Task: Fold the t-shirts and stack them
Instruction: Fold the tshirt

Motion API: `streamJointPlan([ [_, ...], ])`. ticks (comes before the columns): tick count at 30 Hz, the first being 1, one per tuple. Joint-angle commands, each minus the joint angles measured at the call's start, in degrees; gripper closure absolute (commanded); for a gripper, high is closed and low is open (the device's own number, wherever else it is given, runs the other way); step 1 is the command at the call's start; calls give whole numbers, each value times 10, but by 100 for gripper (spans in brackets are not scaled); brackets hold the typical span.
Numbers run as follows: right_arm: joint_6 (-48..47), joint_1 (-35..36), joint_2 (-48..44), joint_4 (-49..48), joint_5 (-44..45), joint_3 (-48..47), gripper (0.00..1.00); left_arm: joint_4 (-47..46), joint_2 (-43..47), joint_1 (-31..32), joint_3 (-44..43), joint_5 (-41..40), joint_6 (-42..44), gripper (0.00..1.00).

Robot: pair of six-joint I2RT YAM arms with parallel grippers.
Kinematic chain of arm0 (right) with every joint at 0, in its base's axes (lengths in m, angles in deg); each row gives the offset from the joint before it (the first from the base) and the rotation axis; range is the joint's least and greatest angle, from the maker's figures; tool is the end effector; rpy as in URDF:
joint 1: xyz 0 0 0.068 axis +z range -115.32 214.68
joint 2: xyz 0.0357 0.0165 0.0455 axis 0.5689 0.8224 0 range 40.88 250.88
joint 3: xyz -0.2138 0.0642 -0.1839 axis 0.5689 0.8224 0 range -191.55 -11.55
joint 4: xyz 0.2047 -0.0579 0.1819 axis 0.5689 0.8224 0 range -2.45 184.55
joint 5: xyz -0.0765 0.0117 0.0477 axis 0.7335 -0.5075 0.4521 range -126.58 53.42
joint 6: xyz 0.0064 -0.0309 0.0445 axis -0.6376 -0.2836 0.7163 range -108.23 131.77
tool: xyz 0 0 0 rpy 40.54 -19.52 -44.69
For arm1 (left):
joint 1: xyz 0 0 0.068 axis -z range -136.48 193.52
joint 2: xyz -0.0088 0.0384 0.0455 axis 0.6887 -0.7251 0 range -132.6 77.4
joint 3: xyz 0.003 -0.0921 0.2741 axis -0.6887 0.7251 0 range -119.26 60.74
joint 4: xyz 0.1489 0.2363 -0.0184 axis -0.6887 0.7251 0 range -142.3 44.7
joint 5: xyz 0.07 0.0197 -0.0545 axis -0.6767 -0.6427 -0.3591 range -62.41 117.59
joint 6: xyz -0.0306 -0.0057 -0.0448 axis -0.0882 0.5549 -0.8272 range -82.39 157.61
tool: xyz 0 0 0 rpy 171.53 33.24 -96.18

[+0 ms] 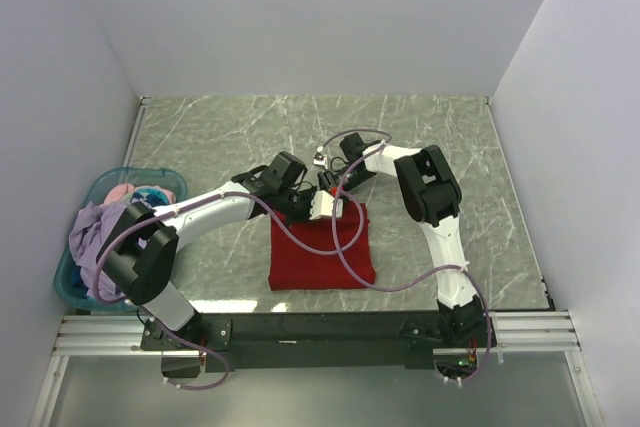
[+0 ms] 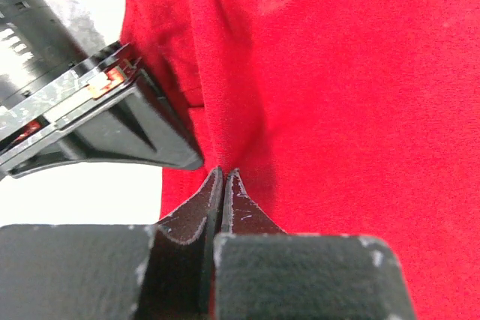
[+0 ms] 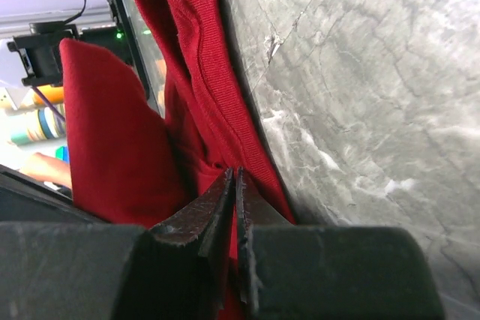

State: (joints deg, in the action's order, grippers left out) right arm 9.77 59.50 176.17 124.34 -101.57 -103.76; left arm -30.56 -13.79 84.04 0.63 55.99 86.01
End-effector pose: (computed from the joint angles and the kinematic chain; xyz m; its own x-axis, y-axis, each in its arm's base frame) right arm 0.4122 0.2272 0.0862 -0.8816 -0.4242 -0.2069 -0.3532 0.3021 0.8854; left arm 0.2529 -0.2391 0.2245 0.1887 0.7041 -0.6846 0.9774 -0.0672 0.2003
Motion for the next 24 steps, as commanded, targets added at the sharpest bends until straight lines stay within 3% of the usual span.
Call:
streamJointPlan([
  [1, -20, -3, 4, 17, -5, 7, 88, -27, 25, -4, -7, -15, 13, 100],
  [11, -45, -4, 9, 39, -8, 7, 88, -58, 5, -39, -35, -22, 27, 100],
  [24, -67, -6, 2, 67, 6, -10, 87, -122, -32, -48, -11, -31, 38, 99],
])
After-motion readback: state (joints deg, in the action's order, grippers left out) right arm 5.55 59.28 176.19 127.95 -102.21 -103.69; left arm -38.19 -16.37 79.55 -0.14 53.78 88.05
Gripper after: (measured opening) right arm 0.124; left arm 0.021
